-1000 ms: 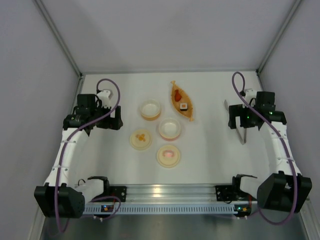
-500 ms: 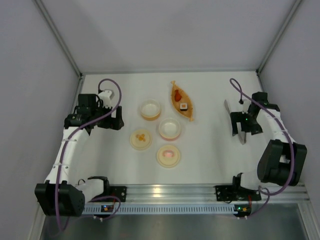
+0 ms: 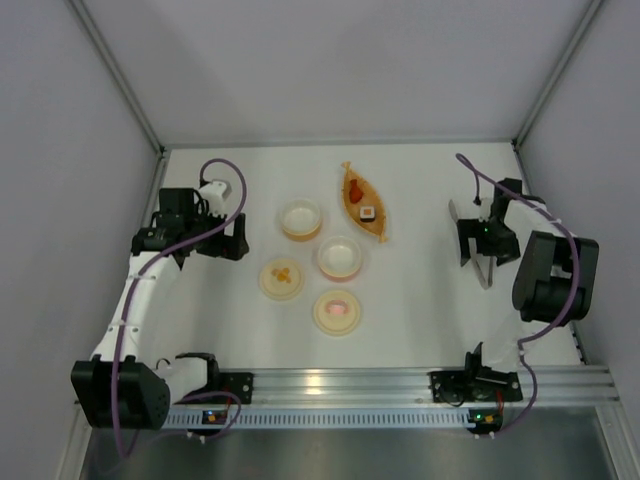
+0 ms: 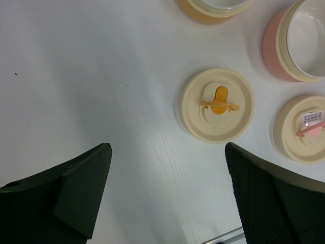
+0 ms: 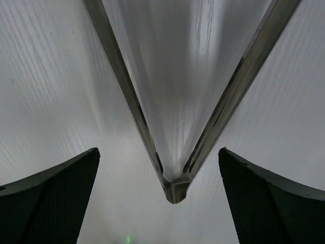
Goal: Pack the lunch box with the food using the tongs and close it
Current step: Pick up the clamp at the center of the board, then pick up the fake food from the plate.
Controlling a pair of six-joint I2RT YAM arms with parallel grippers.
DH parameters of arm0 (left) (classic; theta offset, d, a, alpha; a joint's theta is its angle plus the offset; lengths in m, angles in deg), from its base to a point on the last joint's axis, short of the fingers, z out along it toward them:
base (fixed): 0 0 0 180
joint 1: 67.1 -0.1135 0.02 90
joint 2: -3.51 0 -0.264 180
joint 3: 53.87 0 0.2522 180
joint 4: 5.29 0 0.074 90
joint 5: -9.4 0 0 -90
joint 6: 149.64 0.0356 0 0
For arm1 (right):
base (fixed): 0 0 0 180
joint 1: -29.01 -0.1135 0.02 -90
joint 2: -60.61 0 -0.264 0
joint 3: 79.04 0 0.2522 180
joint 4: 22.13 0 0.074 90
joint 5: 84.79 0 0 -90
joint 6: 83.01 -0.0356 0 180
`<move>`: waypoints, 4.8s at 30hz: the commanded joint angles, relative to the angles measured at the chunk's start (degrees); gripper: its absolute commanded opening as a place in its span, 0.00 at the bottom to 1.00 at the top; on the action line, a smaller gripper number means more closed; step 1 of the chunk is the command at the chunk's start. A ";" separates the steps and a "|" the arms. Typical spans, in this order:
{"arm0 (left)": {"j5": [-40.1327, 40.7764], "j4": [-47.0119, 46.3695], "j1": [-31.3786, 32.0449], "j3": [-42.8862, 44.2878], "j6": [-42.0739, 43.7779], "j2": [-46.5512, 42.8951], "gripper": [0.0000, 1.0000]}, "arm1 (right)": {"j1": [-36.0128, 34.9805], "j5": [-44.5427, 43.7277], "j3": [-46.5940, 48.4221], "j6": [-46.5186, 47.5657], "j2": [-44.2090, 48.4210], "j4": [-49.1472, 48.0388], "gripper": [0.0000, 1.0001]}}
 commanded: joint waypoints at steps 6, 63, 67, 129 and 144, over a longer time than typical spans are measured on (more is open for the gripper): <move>-1.93 -4.15 -0.33 0.48 0.78 2.71 0.98 | 0.64 1.29 6.81 -0.39 -6.68 -7.00 0.99; -0.70 -4.33 -0.95 1.98 -0.63 2.09 0.98 | 1.70 18.52 12.88 3.39 5.36 6.00 0.46; -1.05 -4.33 -0.95 2.24 -1.07 2.18 0.98 | 1.70 20.71 15.68 3.82 6.76 8.64 0.43; -1.40 -2.40 -1.21 7.51 -1.60 7.19 0.98 | -32.93 9.38 45.22 -9.10 -17.49 4.16 0.42; -0.61 -2.84 -1.30 6.99 -0.98 7.45 0.98 | -33.20 10.26 46.10 -9.10 -20.13 4.95 0.42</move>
